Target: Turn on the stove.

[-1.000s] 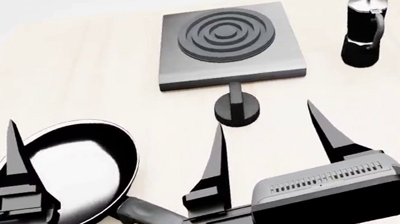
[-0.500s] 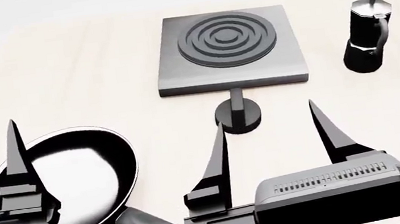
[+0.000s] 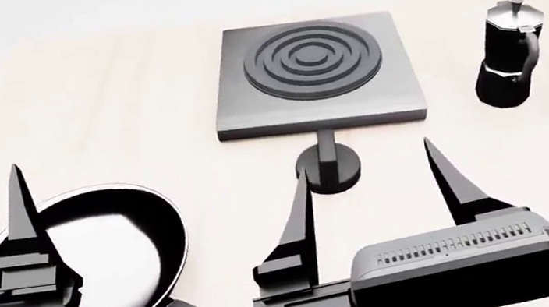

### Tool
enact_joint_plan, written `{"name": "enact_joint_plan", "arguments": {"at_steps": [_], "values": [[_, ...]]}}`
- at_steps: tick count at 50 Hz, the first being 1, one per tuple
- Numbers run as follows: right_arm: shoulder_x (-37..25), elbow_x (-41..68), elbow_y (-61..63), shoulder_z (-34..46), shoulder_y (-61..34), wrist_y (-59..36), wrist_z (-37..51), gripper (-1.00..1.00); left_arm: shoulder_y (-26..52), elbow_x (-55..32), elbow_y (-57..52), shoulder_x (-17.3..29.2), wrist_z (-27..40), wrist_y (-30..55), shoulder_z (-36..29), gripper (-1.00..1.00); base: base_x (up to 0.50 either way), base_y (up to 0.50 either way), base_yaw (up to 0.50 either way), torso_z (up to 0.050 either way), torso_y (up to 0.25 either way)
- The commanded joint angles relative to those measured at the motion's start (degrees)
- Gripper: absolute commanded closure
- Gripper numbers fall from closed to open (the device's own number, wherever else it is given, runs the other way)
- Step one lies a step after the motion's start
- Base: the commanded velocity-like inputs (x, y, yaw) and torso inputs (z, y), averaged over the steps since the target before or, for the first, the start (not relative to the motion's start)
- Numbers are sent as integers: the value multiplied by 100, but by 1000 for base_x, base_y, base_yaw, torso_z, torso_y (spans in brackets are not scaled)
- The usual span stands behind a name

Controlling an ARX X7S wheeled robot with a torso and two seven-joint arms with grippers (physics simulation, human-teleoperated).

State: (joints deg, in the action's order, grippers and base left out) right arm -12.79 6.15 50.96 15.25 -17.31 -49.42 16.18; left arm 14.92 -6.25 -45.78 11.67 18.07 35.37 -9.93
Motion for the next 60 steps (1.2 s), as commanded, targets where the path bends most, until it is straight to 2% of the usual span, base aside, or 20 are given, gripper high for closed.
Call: {"name": "enact_joint_plan", "arguments": {"at_steps": [1, 60], "values": [[-23, 30, -37, 4, 8, 50, 30, -100, 4, -34, -7, 30, 41, -5, -12, -100, 113, 0, 0, 0, 0], [-102, 187, -29, 40, -20, 49, 196, -100, 22, -194, 6, 167, 218, -35, -88, -100, 118, 0, 0, 0, 0]]}}
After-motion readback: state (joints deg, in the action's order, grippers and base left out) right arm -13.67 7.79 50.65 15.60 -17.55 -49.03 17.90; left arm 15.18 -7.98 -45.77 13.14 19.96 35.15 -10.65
